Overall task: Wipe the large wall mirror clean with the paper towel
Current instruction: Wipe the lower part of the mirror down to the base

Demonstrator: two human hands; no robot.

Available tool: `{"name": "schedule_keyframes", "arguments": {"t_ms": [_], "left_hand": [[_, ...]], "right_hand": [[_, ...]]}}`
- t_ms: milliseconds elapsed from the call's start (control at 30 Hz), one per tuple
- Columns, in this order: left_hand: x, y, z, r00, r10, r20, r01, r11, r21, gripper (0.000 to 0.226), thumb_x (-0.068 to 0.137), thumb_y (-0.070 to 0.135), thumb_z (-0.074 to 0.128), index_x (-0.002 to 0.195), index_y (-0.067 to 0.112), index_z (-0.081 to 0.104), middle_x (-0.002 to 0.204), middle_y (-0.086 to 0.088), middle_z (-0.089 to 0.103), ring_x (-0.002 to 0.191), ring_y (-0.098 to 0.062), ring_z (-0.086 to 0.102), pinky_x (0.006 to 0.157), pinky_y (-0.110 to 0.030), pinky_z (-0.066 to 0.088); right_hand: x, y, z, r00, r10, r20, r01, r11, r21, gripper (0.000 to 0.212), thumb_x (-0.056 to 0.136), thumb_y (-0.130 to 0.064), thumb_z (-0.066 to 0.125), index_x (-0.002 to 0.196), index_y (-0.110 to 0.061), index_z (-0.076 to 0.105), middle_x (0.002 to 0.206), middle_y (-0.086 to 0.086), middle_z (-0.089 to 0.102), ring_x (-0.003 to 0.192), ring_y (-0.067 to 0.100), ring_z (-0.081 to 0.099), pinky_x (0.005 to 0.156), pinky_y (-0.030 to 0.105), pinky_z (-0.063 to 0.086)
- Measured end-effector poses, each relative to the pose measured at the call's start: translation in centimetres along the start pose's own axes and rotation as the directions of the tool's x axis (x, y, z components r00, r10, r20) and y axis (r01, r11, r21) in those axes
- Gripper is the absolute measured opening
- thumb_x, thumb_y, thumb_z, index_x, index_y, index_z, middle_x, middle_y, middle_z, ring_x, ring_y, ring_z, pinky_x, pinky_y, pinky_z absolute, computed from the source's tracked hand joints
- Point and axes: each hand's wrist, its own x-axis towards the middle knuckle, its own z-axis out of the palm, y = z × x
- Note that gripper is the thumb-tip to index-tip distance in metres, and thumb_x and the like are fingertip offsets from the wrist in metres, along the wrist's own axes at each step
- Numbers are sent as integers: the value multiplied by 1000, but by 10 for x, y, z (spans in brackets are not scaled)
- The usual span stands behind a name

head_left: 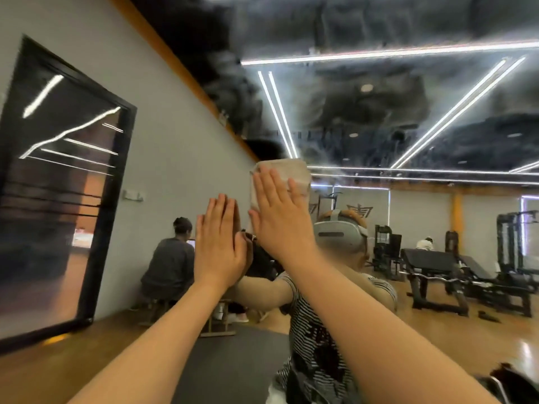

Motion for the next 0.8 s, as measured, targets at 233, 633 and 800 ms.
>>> {"name": "schedule_keyframes", "arguments": {"t_ms": [233,633,800], "left_hand": [[2,-5,3,1000,13,14,-14,1000,13,66,91,33,27,151,6,23,159,-12,21,147,-18,9,118,-25,-12],[0,-7,3,999,22,42,-21,999,-35,65,91,32,28,150,8,19,158,-12,23,146,-23,14,116,-51,17],[1,-6,3,999,20,34,-18,998,-52,67,89,33,29,151,7,26,158,-12,23,146,-20,11,117,-49,14]], "right_hand": [[-16,35,-4,997,53,-62,-56,998,-36,55,99,-35,12,151,-14,10,159,5,7,146,18,4,116,44,2],[-17,57,-37,916,281,-286,-205,942,266,57,96,-25,28,149,-4,31,155,15,32,145,26,24,118,45,15],[54,-4,-30,997,-78,-15,79,997,25,67,97,-21,46,155,-13,14,163,8,9,149,23,7,120,44,6]]}}
